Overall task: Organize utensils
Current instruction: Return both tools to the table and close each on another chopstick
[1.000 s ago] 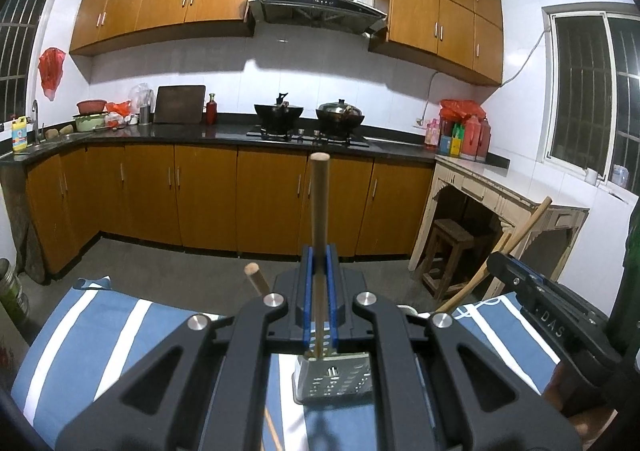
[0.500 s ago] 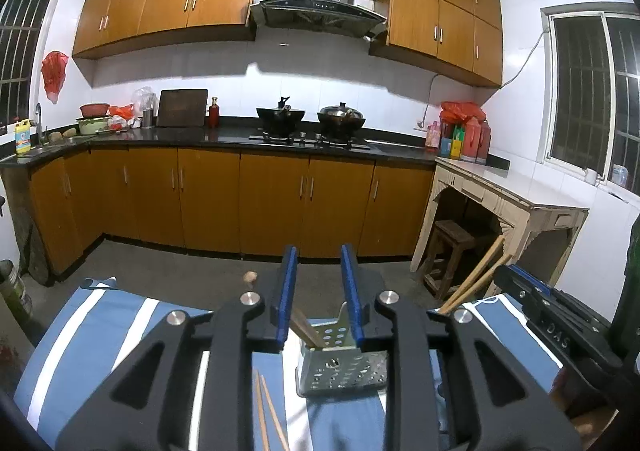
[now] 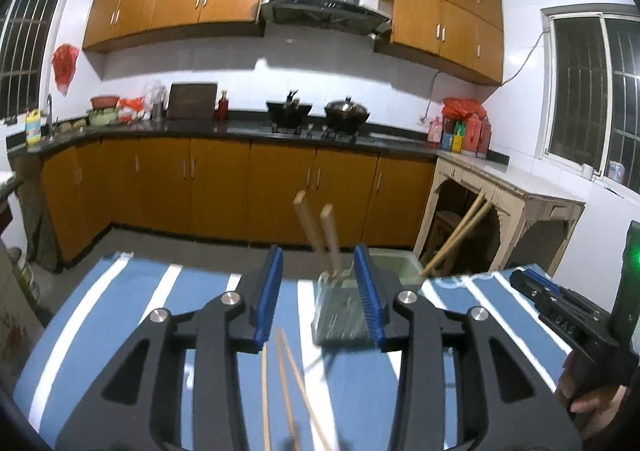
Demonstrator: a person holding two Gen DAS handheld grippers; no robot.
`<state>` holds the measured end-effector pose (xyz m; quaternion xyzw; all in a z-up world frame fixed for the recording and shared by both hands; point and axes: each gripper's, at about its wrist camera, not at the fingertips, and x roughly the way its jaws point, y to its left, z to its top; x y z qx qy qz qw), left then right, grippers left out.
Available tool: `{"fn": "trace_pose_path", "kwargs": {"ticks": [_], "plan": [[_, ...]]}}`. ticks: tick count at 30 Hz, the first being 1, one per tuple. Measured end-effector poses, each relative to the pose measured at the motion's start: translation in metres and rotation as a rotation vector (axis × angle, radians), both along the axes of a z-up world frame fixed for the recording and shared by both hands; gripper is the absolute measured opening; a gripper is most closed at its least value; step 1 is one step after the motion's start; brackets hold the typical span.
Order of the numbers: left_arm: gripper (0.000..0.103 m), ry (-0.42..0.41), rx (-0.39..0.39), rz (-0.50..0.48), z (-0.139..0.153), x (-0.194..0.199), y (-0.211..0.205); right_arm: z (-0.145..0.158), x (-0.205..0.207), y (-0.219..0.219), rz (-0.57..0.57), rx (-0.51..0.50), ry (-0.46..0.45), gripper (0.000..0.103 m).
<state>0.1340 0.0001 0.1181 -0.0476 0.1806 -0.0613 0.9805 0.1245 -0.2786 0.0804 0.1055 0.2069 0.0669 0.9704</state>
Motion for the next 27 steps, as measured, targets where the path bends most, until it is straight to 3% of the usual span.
{"fn": "trace_pose_path", "kwargs": {"ticks": [6,8,12,19,27], "plan": [[0.045,0.126,0.021,0.027,-0.054,0.003,0.019,-0.053,0.007,-0.001,-0.004,-0.006,0.166,0.027],[0.053,0.161,0.057,0.037,-0.071,0.008,0.023,-0.071,0.013,-0.001,0.005,-0.011,0.238,0.027],[0.059,0.241,0.091,0.050,-0.102,0.021,0.034,-0.107,0.023,0.004,0.029,0.004,0.363,0.027],[0.069,0.382,0.030,0.086,-0.144,0.033,0.055,-0.127,0.027,0.014,0.042,-0.022,0.418,0.026],[0.076,0.440,0.085,0.108,-0.163,0.035,0.050,-0.136,0.031,0.020,0.031,-0.094,0.429,0.023]]}}
